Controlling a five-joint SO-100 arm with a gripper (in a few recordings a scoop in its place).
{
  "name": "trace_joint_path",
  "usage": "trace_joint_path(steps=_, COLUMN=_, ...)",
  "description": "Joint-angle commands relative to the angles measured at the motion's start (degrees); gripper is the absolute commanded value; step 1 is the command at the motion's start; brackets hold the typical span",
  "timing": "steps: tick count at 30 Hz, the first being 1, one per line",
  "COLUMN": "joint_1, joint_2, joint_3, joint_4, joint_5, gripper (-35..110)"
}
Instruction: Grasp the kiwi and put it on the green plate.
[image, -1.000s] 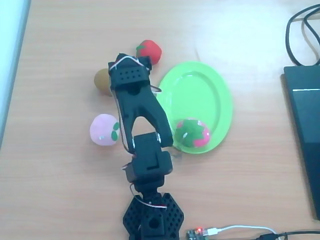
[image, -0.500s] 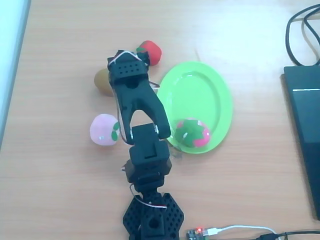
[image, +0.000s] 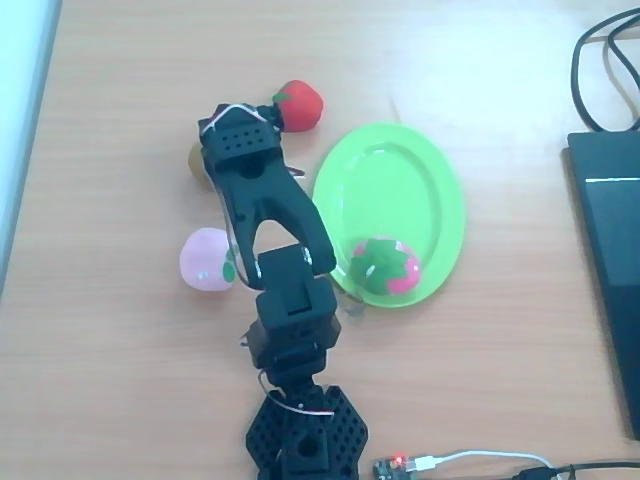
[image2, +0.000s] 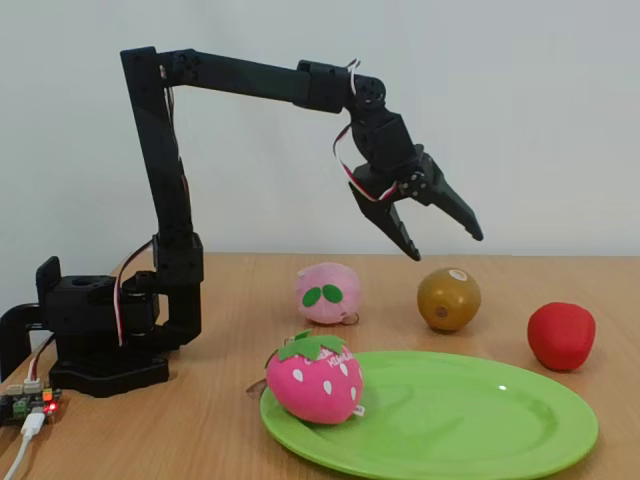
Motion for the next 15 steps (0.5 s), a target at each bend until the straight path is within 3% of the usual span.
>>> trace_joint_path(steps=1, joint_1=-2.3, joint_2=0.4, joint_3=0.4, joint_4=0.9, joint_5=1.8, gripper=43)
trace_joint_path(steps=15, joint_1=-3.3, joint_2=-3.5, joint_3=1.1, joint_4=2.3, joint_5=5.4, gripper=45)
